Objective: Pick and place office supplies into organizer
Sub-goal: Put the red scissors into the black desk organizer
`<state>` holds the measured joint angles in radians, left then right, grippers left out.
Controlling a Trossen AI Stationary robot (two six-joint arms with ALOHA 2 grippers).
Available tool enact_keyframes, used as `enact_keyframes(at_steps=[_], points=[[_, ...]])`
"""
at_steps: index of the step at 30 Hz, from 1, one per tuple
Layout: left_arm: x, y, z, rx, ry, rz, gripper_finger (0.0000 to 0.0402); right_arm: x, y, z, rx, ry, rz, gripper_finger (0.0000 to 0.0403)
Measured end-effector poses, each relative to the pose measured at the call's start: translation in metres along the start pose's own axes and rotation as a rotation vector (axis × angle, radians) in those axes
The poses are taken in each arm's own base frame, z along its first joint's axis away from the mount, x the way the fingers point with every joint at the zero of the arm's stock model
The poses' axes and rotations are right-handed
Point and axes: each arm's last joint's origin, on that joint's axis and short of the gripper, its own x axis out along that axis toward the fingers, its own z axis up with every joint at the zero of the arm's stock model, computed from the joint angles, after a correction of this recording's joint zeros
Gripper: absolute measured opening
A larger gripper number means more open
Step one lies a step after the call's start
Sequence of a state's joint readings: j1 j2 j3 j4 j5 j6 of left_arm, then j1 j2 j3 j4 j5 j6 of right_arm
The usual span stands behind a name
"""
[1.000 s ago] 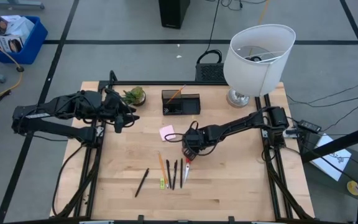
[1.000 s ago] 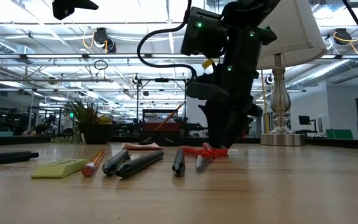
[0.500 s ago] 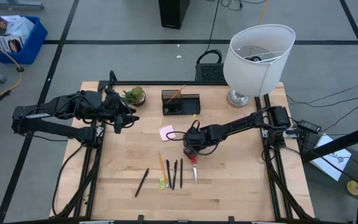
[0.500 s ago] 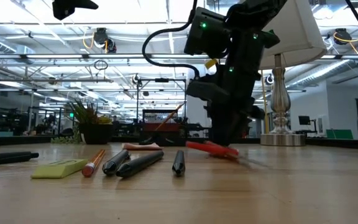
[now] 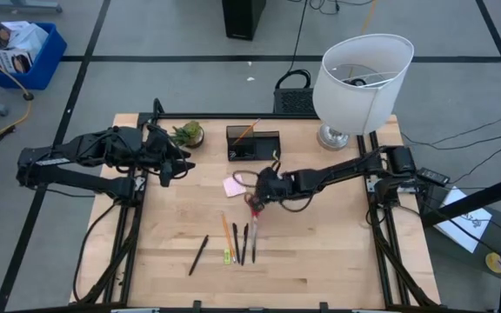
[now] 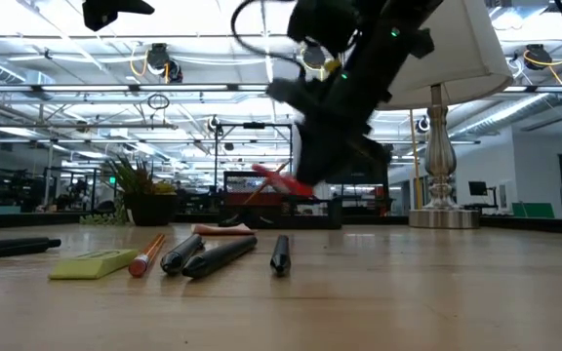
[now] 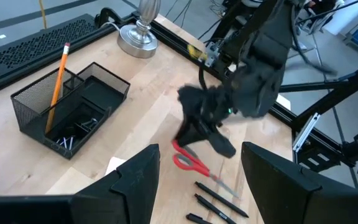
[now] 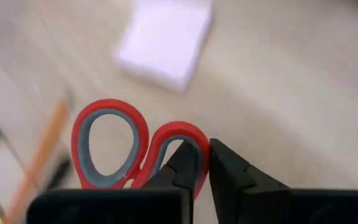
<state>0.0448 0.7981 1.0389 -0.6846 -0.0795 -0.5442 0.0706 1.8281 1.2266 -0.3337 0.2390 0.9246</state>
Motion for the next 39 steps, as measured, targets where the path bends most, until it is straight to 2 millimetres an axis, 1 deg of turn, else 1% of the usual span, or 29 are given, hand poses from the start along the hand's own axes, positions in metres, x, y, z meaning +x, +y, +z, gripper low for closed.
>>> enact_keyframes(at_steps=[5, 7, 10, 14, 17, 19, 21, 27, 29, 31, 34, 36, 39], points=[[0.0, 0.0, 0.0, -0.002, 0.0, 0.0, 0.0232, -0.02, -0.003, 0.028, 0.034, -0.187, 0.02, 0.0023], [0.0, 0.0, 0.0, -0.004, 0.0, 0.0, 0.0232, -0.027, -0.005, 0.039, -0.005, -0.261, 0.016, 0.0024], [0.0, 0.0, 0.0, -0.003, -0.004, 0.007, 0.0232, -0.035, -0.003, 0.054, -0.136, -0.408, -0.004, 0.0022], [0.0, 0.001, 0.001, -0.031, -0.023, 0.037, 0.0232, -0.046, 0.006, 0.073, -0.359, -0.627, -0.021, 0.002], [0.0, 0.002, 0.001, -0.049, -0.041, 0.065, 0.0232, -0.048, 0.004, 0.088, -0.498, -0.738, -0.086, 0.0022], [0.0, 0.002, 0.001, -0.08, -0.049, 0.074, 0.0232, -0.049, -0.001, 0.098, -0.569, -0.777, -0.135, 0.0022], [0.0, 0.003, 0.001, -0.115, -0.058, 0.085, 0.0232, -0.05, -0.009, 0.109, -0.601, -0.814, -0.181, 0.0023], [0.0, 0.003, 0.002, -0.164, -0.062, 0.085, 0.0232, -0.058, -0.035, 0.144, -0.545, -0.963, -0.284, 0.0023], [0.0, 0.003, 0.002, -0.174, -0.071, 0.092, 0.0232, -0.06, -0.043, 0.153, -0.541, -0.986, -0.318, 0.0024], [0.0, 0.003, 0.003, -0.179, -0.081, 0.095, 0.0232, -0.059, -0.052, 0.158, -0.568, -0.974, -0.352, 0.0024], [0.0, 0.003, 0.003, -0.173, -0.081, 0.095, 0.0232, -0.057, -0.063, 0.167, -0.605, -0.978, -0.337, 0.0024], [0.0, 0.003, 0.003, -0.174, -0.081, 0.095, 0.0232, -0.052, -0.067, 0.172, -0.613, -1.005, -0.299, 0.0023], [0.0, 0.003, 0.003, -0.178, -0.085, 0.101, 0.0232, -0.039, -0.073, 0.174, -0.65, -0.99, -0.289, 0.0023]])
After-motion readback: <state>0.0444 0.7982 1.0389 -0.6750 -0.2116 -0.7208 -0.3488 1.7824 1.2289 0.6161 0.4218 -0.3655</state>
